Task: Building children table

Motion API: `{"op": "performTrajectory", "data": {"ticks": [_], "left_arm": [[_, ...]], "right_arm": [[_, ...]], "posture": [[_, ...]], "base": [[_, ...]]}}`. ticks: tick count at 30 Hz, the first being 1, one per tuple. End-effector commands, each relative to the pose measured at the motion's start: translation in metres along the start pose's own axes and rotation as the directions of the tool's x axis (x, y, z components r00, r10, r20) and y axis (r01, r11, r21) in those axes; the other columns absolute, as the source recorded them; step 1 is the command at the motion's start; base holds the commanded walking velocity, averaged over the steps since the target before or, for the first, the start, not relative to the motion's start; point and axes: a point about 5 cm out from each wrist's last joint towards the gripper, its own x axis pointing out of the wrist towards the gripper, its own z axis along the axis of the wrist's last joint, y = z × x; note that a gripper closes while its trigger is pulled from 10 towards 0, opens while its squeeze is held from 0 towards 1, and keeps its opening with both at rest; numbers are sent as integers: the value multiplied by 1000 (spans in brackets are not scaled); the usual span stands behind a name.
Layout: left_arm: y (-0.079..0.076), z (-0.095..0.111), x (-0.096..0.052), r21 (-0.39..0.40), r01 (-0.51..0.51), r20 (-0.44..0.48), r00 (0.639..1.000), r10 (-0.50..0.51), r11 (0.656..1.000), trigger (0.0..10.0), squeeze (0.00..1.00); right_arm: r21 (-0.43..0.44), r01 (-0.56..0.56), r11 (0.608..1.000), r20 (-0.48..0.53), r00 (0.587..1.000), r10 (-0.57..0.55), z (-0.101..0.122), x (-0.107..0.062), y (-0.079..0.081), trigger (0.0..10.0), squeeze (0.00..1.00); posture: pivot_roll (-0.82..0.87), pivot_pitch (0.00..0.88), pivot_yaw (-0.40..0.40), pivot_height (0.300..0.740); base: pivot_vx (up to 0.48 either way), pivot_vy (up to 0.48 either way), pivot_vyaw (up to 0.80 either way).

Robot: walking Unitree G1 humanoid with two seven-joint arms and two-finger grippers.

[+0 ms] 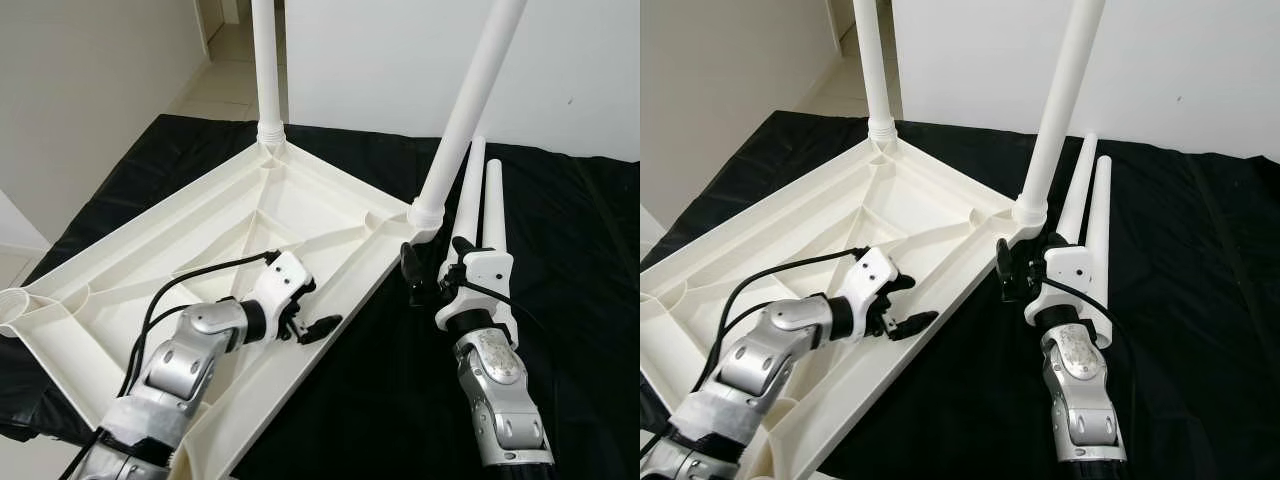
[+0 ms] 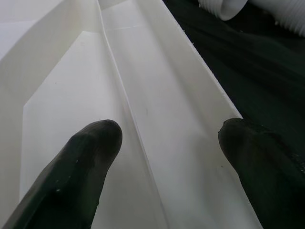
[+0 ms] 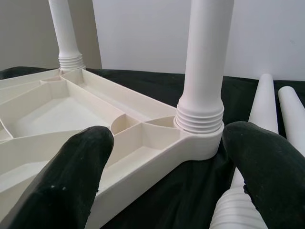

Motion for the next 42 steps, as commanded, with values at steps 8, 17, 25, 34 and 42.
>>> {"op": "performTrajectory", "data": {"ticks": [8, 17, 25, 34, 42], "left_arm": [[17, 6, -10, 3, -101, 15, 995, 101, 995, 10000, 0], [33, 2, -3, -36, -258, -26, 966, 257, 965, 10000, 0], [36, 0, 4, -48, -306, -42, 952, 304, 951, 10000, 0], [50, -5, 6, 74, -408, -83, 907, 414, 910, 10000, 0], [76, -4, 4, 120, -548, -107, 822, 560, 828, 10000, 0]], "right_arm": [[2, 3, 1000, -5, 1000, -3, -2, -1, 1, 10000, 0], [11, 4, 1000, -4, 1000, -4, -2, 0, 4, 10000, 0], [13, 6, 1000, -1, 1000, -6, -1, 0, 3, 10000, 0], [14, 12, 1000, 2, 1000, -12, 0, 1, 3, 10000, 0], [23, 14, 1000, 4, 1000, -15, 0, 1, 6, 10000, 0]], "posture": [[-47, 82, 26, 740], [-45, 82, 28, 740], [-52, 85, 25, 740], [-56, 84, 26, 740], [-58, 78, 30, 740]], "base": [[0, 0, 0], [0, 0, 0], [0, 0, 0], [0, 0, 0], [0, 0, 0]]}}
